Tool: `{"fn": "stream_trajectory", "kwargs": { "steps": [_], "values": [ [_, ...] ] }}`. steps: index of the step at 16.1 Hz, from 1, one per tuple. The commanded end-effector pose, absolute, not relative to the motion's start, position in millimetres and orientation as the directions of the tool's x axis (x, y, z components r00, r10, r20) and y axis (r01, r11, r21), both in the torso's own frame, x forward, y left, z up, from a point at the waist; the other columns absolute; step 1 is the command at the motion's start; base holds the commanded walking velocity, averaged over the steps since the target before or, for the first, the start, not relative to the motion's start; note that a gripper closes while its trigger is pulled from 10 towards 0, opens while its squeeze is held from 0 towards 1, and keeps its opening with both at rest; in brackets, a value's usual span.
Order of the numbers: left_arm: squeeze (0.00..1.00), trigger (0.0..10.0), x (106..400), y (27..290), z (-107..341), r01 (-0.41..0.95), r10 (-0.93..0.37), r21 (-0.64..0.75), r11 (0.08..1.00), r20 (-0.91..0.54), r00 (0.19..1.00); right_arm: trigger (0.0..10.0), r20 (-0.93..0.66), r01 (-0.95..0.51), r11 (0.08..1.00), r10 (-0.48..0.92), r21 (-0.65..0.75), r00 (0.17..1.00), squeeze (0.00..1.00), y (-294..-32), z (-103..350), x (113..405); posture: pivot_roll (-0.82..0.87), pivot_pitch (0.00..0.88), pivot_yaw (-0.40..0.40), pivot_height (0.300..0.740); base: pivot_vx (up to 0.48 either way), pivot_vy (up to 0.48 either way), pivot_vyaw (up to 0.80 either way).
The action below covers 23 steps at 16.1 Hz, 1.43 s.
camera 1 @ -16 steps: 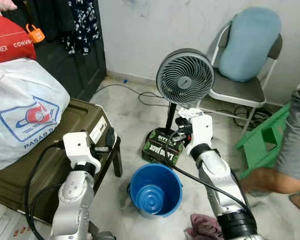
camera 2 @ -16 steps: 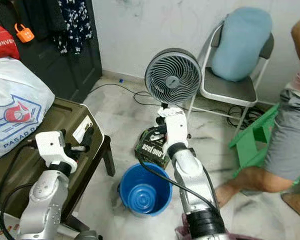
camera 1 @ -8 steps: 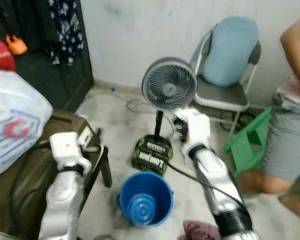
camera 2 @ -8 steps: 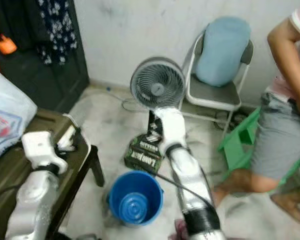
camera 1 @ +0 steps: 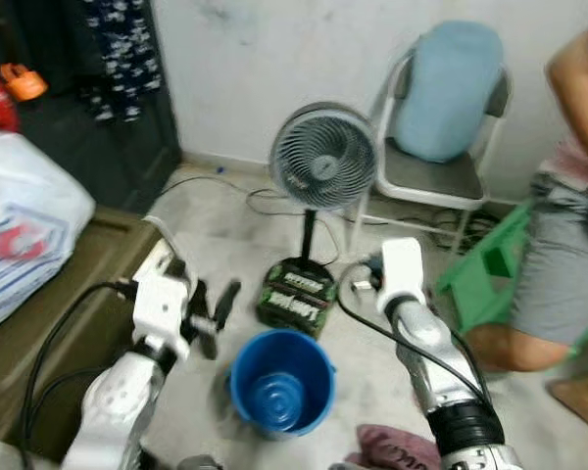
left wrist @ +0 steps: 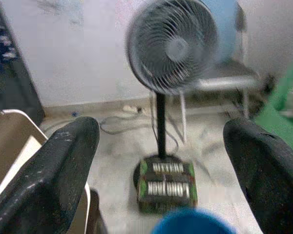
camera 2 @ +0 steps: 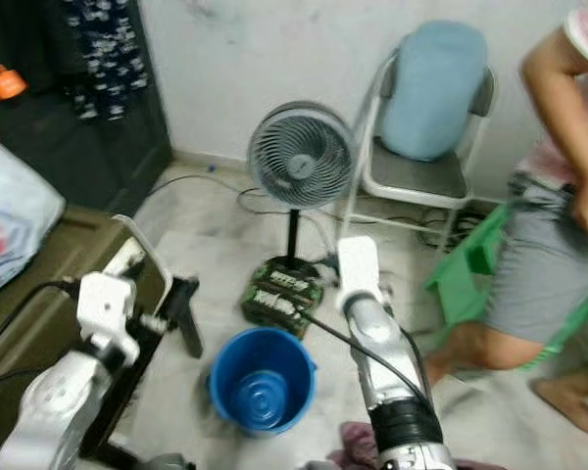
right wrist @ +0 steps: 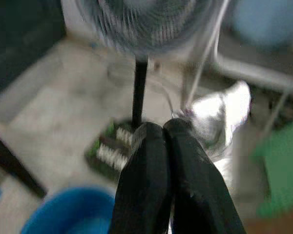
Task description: Clean up the room
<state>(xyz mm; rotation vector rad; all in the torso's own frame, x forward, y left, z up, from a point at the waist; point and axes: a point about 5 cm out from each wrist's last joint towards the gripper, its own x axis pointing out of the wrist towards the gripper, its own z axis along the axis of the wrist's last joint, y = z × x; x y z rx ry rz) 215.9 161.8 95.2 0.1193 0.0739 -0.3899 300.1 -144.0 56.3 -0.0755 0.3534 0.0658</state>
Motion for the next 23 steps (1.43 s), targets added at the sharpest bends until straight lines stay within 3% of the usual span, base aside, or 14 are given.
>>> {"fn": "stream_trajectory", "kwargs": {
  "steps": [1,4,6,9,16,23],
  "values": [
    [0.00,10.0,213,158,100,0.436,-0.426,0.127,0.891,-0.098,0.899,10.0,-0.363,-0.064,0.996,0.038,-0.060,0.931,0.00,-144,57,303,0.08,0.100,-0.046,0.740,0.000,0.000,0.00],
    [0.00,10.0,198,166,105,0.475,-0.457,0.249,0.844,-0.130,0.880,10.0,-0.421,-0.049,0.999,0.041,-0.008,0.906,0.00,-132,50,303,0.13,0.153,-0.031,0.740,0.000,0.000,0.00],
    [0.00,10.0,186,172,109,0.458,-0.433,0.226,0.860,-0.153,0.888,10.0,-0.483,-0.027,0.999,0.042,0.038,0.875,0.00,-122,43,306,0.17,0.194,-0.014,0.740,0.000,0.000,0.00],
    [0.00,10.0,168,178,113,0.461,-0.425,0.232,0.857,-0.190,0.885,10.0,-0.530,-0.056,0.998,0.048,0.000,0.847,0.00,-109,35,308,0.22,0.240,0.016,0.740,0.000,0.000,0.00],
    [0.00,10.0,149,192,123,0.456,-0.397,0.249,0.854,-0.252,0.882,10.0,-0.573,-0.058,0.997,0.079,0.055,0.816,0.00,-81,25,307,0.29,0.279,0.045,0.740,0.000,0.000,0.00],
    [0.00,10.0,149,192,125,0.448,-0.387,0.249,0.859,-0.257,0.886,10.0,-0.543,-0.064,0.995,0.093,0.072,0.835,0.00,-70,33,317,0.30,0.261,0.039,0.740,0.000,0.000,0.00]
  ]
}}
